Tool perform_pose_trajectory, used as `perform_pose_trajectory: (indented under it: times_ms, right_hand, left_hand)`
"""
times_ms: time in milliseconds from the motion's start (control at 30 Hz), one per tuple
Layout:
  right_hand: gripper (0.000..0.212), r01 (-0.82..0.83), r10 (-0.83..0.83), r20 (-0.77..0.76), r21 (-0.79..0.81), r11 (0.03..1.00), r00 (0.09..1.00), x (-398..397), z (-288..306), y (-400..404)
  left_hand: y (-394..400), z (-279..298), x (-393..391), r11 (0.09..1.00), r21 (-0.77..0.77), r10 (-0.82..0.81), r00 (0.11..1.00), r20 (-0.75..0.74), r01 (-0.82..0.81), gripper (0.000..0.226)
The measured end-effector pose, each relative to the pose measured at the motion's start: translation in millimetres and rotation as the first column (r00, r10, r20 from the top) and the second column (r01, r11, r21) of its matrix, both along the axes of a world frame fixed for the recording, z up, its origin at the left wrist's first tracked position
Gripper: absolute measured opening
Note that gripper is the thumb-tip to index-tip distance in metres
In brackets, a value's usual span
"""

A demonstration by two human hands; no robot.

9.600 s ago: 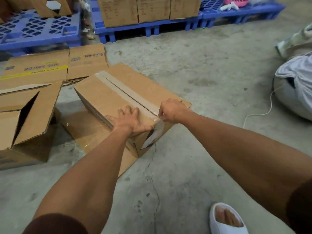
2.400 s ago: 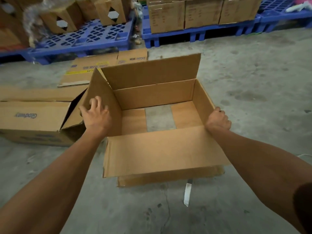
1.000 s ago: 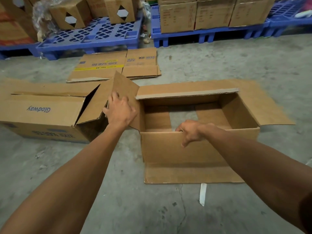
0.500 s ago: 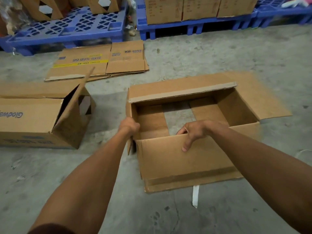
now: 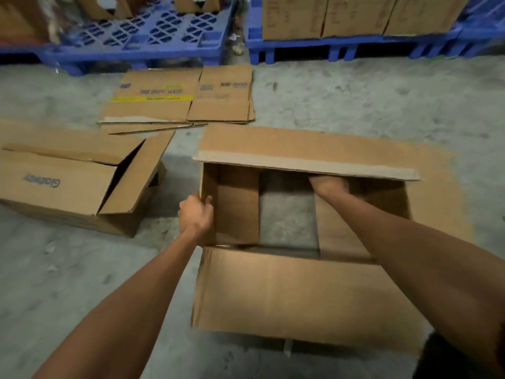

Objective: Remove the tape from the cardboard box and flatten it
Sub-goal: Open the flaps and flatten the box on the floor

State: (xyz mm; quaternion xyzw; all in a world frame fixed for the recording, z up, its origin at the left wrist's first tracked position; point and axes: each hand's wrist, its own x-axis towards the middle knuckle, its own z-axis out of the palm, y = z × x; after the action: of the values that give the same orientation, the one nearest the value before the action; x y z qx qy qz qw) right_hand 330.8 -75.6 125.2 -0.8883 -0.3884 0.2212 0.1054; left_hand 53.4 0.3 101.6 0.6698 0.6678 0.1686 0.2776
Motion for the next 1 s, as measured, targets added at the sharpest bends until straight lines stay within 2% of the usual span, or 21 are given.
perform_pose_trajectory:
  times_ms: [67,133,200,300,400,500,567,633,667,700,767,800,900,1000]
  right_hand:
    - [0.042,0.057,-0.086,0.156,0.185,0.981,0.984,7.0,27.8,7.0]
    - [0.040,0.027,-0.159,0.310,0.391,0.920,0.937,12.9,58.5,11.4]
    - [0.039,0.029,-0.229,0.342,0.500,0.866,0.911,20.6,83.6,19.6]
    - [0.053,0.164,-0.367,0.259,0.573,0.803,0.893,34.8,122.3,35.7]
    - [0.068,0.272,-0.473,0.058,0.753,0.599,0.879,44.1,163.4,39.2]
    - [0.079,0.394,-0.415,-0.217,0.823,0.410,0.884,49.1,193.7,33.3]
    - [0.071,0.429,-0.535,-0.243,0.867,0.255,0.809,51.8,205.5,25.9]
    - [0.063,0.310,-0.632,-0.175,0.945,0.108,0.755,52.2,205.0,19.2]
    - [0.066,0.257,-0.645,-0.115,0.957,0.131,0.755,51.5,200.4,17.6]
    - [0.071,0.226,-0.642,-0.031,0.948,0.224,0.766,51.0,193.5,16.4]
    - [0.079,0.176,-0.583,0.186,0.843,0.508,0.791,48.2,173.0,16.4]
    - [0.073,0.155,-0.546,0.269,0.778,0.609,0.794,46.1,163.6,15.5]
    - [0.047,0.103,-0.470,0.422,0.651,0.752,0.775,36.3,147.0,9.2]
    - [0.039,-0.010,-0.325,0.509,0.550,0.835,0.797,23.3,132.6,-2.2]
  left_hand:
    - [-7.3,17.7,-3.3,0.997,0.063,0.031,0.999,0.034,-0.034,0.032]
    - [-13.2,38.7,-5.1,0.992,0.114,0.052,0.997,0.057,-0.059,0.032]
    - [-13.4,56.0,-9.5,0.986,0.161,0.042,0.997,0.065,-0.052,0.028]
    - [-11.8,78.6,-15.5,0.969,0.248,-0.002,0.998,0.070,-0.016,0.024]
    - [-8.4,92.3,-15.5,0.948,0.318,-0.046,0.991,0.129,0.003,0.030]
    - [-1.4,88.1,-12.8,0.926,0.375,-0.051,0.962,0.266,-0.054,0.039]
    - [4.0,79.9,-8.9,0.922,0.374,-0.024,0.948,0.318,-0.102,0.041]
    - [3.6,70.1,-5.7,0.929,0.329,0.042,0.931,0.364,-0.171,0.043]
    - [1.4,62.9,-6.8,0.930,0.308,0.073,0.922,0.381,-0.201,0.042]
    - [-3.0,55.4,-8.9,0.932,0.287,0.094,0.915,0.392,-0.219,0.042]
    - [-9.6,34.6,-18.2,0.941,0.246,0.119,0.910,0.396,-0.230,0.040]
    - [-13.0,22.5,-22.8,0.945,0.235,0.122,0.911,0.393,-0.227,0.040]
    - [-17.1,3.1,-31.0,0.953,0.208,0.121,0.906,0.405,-0.220,0.041]
    - [-1.8,6.7,-44.8,0.965,0.215,0.063,0.933,0.354,-0.147,0.060]
